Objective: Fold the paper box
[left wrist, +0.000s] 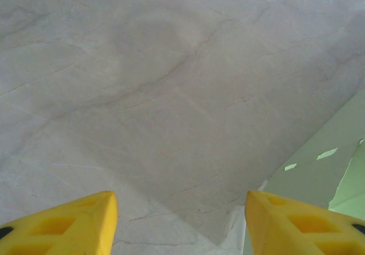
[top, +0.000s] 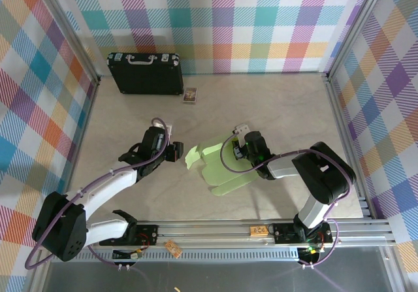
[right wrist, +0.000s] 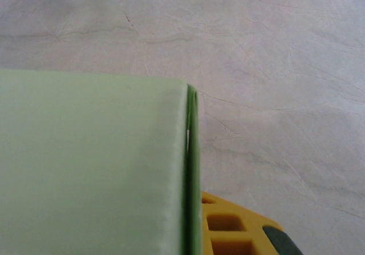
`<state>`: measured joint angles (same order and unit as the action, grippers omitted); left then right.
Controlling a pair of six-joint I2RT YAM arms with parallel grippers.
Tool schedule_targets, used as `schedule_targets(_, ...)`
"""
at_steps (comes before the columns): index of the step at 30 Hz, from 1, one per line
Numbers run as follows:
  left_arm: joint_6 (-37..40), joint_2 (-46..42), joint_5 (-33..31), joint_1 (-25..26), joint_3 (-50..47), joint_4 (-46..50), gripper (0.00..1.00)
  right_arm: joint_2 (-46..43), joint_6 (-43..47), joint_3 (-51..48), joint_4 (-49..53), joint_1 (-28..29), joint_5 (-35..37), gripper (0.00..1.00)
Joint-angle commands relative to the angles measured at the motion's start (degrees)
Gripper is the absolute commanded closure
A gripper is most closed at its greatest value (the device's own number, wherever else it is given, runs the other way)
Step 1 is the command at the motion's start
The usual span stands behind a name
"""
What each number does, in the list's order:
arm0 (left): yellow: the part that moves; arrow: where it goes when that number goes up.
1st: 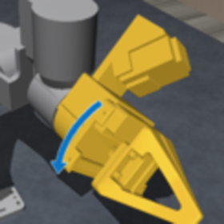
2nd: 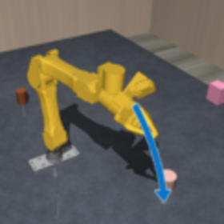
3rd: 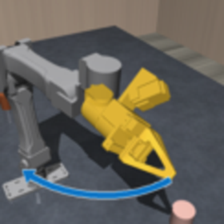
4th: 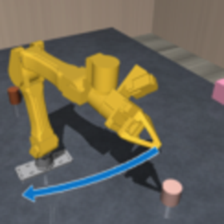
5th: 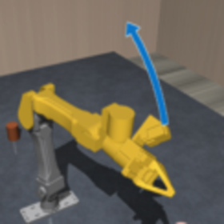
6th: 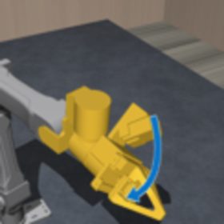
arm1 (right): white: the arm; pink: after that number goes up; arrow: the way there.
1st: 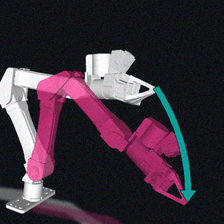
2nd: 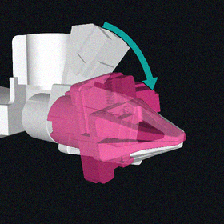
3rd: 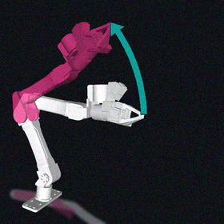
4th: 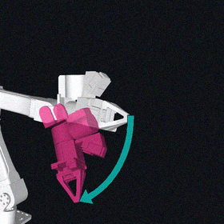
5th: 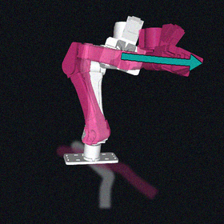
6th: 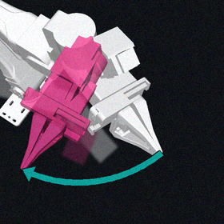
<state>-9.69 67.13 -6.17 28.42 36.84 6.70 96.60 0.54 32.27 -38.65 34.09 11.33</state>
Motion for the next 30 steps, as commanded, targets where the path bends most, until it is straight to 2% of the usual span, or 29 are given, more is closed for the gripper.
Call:
schedule_targets(1, -1.9, -1.2, 2.0, 0.5, -2.8, -3.6, 0.39, -0.8, 0.8, -0.4, 1.7, -0.2, 0.0, 0.99)
schedule_targets(4, -2.9, -0.1, 3.3, 0.7, -4.0, -4.8, 0.40, -0.6, 0.8, -0.7, 1.3, -0.2, 0.2, 0.99)
schedule_targets(13, -3.7, 1.1, 0.8, 1.1, -5.7, -5.9, 0.46, -0.7, 0.9, -0.6, 1.4, -0.2, 0.1, 0.99)
schedule_targets(18, -3.7, 3.1, -3.0, 1.5, -4.4, -3.2, 0.46, -0.5, 0.9, -0.6, 1.3, -0.1, 0.1, 0.99)
schedule_targets(22, -4.0, 3.7, -3.4, 1.5, -4.4, -3.3, 0.45, -0.7, 0.9, -0.8, 1.1, -0.2, 0.1, 0.99)
schedule_targets(25, -3.6, 5.2, -2.2, 1.5, -4.3, -3.8, 0.45, -0.6, 0.9, -0.9, 1.0, -0.2, 0.1, 0.99)
schedule_targets(30, -1.0, 6.0, 3.7, 3.3, -6.5, -10.1, 0.45, -0.5, 1.1, -0.7, 1.3, -0.2, 0.0, 0.99)
